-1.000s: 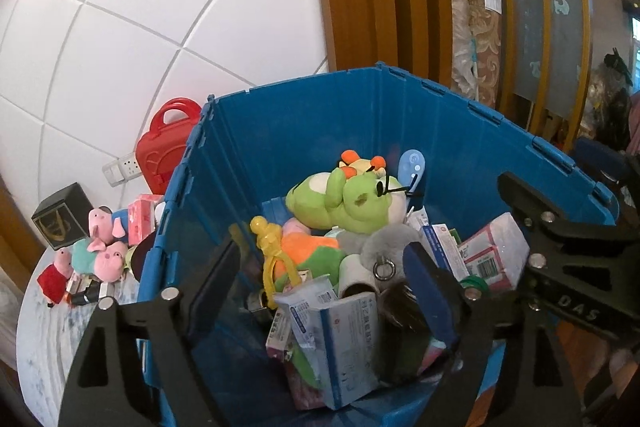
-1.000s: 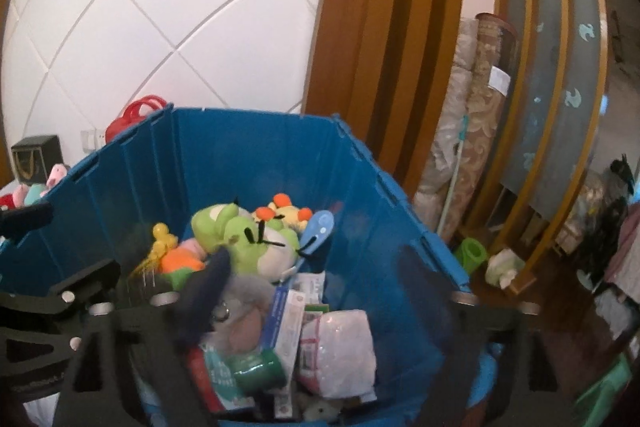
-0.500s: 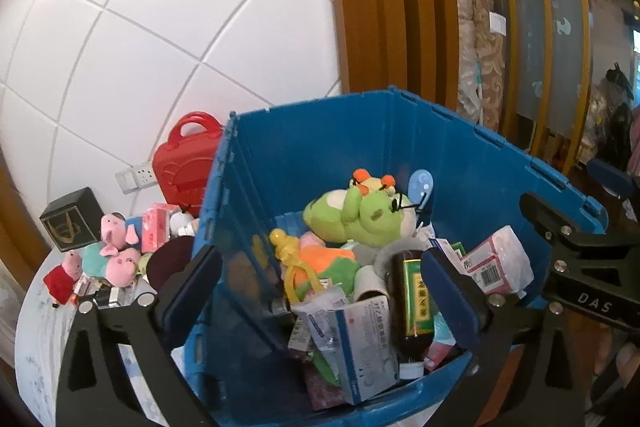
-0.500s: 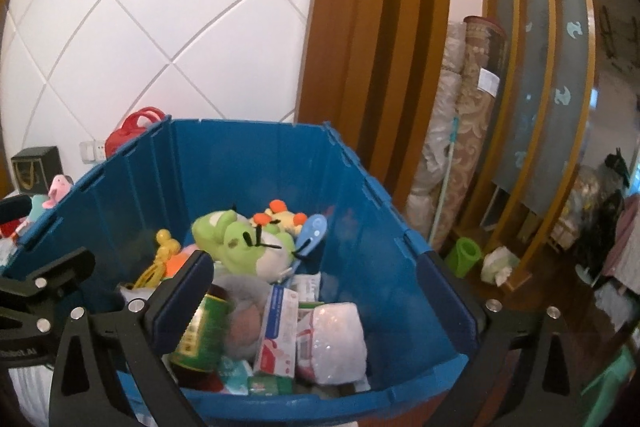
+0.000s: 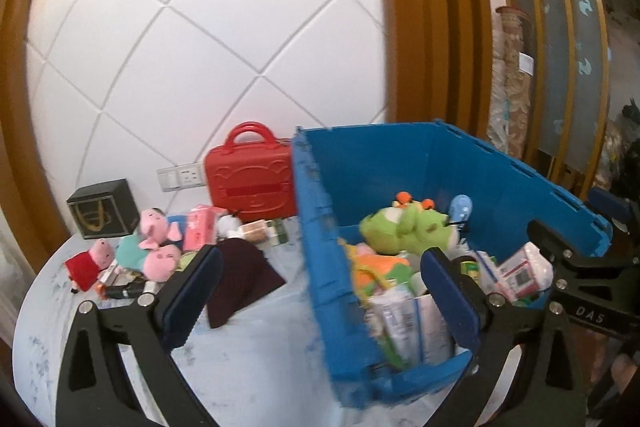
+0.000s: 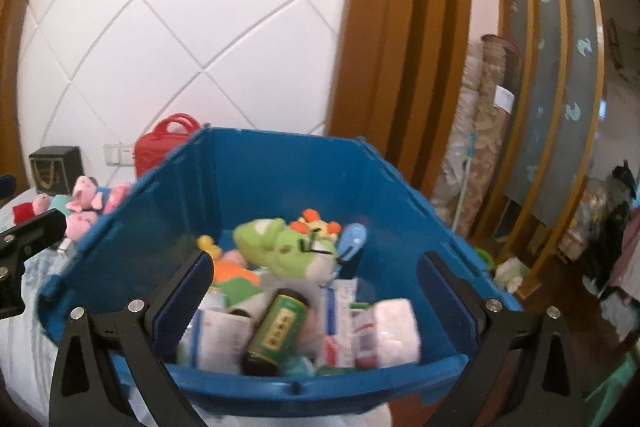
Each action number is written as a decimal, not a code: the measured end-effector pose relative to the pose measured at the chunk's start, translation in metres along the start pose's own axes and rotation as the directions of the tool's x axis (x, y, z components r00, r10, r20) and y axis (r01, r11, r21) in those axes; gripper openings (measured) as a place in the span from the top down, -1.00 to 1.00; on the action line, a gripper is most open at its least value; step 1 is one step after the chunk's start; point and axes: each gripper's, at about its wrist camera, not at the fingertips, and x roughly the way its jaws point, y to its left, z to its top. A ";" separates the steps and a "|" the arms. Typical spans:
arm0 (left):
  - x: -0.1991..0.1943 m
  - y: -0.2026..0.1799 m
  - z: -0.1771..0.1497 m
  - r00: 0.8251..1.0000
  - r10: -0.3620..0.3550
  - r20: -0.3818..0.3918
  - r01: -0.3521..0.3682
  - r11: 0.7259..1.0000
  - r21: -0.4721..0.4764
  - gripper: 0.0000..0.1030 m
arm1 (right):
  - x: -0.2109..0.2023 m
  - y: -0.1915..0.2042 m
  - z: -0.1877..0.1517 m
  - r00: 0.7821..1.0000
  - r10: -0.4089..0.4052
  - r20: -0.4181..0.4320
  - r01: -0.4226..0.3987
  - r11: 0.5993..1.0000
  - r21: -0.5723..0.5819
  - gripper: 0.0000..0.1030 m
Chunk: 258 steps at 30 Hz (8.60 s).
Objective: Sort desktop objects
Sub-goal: 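Move both tools back toward the pile on the table, then grasp the dark red beanie with the right tool while the left grasps a white box, then carry the beanie and white box over the blue crate with both tools, then open both tools to drop the beanie and white box into the crate, then move both tools back toward the pile on the table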
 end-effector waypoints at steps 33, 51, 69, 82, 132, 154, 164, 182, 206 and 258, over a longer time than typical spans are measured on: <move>0.034 0.323 -0.081 0.978 0.086 -0.191 -0.112 0.985 -0.131 -0.96 | 0.016 0.317 0.016 0.988 0.120 -0.102 -0.134 0.980 -0.144 -1.00; 0.182 0.386 -0.147 0.804 0.233 -0.547 -0.350 0.930 -0.117 -0.96 | 0.208 0.361 -0.029 0.864 0.278 -0.420 -0.350 0.931 -0.105 -1.00; 0.372 0.398 -0.182 0.738 0.031 -0.674 -0.172 0.975 -0.143 -0.92 | 0.346 0.429 -0.071 0.753 0.246 -0.610 -0.334 0.942 -0.031 -1.00; 0.405 0.382 -0.192 0.766 0.054 -0.641 -0.190 0.971 -0.146 -1.00 | 0.400 0.438 -0.114 0.734 0.222 -0.642 -0.308 0.951 -0.022 -1.00; 0.159 0.338 -0.093 0.945 0.096 -0.314 -0.160 0.970 -0.185 0.42 | 0.142 0.363 -0.009 0.872 0.432 -0.229 -0.444 0.896 0.003 0.56; 0.034 0.285 -0.034 0.997 -0.074 -0.024 0.073 0.995 -0.064 0.42 | -0.024 0.334 0.041 0.989 0.149 0.017 -0.148 0.988 -0.044 0.56; 0.016 0.203 0.001 0.975 -0.210 0.075 0.211 0.978 -0.001 0.42 | -0.058 0.252 0.054 0.996 -0.017 0.087 0.015 1.000 0.023 0.56; 0.044 -0.080 0.034 0.972 -0.223 0.071 0.220 0.975 0.039 0.43 | -0.001 -0.015 0.032 0.989 -0.143 0.045 0.145 0.988 -0.048 0.56; 0.078 -0.115 0.024 0.998 -0.017 -0.058 0.017 1.000 0.007 -0.77 | 0.042 -0.060 0.010 0.990 -0.143 -0.004 0.141 0.980 -0.140 -0.99; 0.076 0.410 -0.105 0.915 0.231 -0.329 -0.309 0.928 -0.207 -0.93 | 0.046 0.350 0.041 0.961 0.257 -0.104 -0.269 0.955 -0.123 -1.00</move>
